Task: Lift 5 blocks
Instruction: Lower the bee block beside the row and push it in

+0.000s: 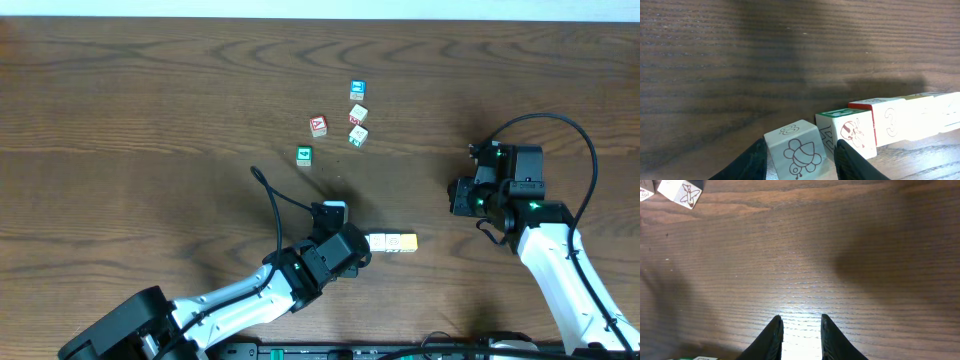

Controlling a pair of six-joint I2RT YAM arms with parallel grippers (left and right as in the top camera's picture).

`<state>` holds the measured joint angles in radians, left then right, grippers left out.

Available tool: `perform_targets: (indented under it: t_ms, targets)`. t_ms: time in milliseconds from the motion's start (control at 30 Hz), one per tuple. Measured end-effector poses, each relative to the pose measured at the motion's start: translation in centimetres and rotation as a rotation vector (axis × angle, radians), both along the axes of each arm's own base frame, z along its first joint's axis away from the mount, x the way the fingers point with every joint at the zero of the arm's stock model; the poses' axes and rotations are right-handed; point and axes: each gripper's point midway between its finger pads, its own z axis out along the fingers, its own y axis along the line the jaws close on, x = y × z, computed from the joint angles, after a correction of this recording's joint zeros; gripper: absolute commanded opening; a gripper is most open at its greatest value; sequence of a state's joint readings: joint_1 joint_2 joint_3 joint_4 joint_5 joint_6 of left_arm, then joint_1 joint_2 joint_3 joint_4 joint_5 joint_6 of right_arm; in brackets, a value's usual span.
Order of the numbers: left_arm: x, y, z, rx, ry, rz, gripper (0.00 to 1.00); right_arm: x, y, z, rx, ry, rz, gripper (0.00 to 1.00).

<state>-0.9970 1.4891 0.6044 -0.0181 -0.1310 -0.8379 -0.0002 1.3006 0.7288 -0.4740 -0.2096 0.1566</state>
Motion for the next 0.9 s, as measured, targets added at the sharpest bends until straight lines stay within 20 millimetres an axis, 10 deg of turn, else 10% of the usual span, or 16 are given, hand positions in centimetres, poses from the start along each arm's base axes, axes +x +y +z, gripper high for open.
perform_targets:
  t_ms: [900]
  targets:
    - [0.37, -0.47, 0.58, -0.028, -0.019, 0.005, 0.36, 0.00, 0.00, 0.00, 0.000, 0.000, 0.000, 0.22]
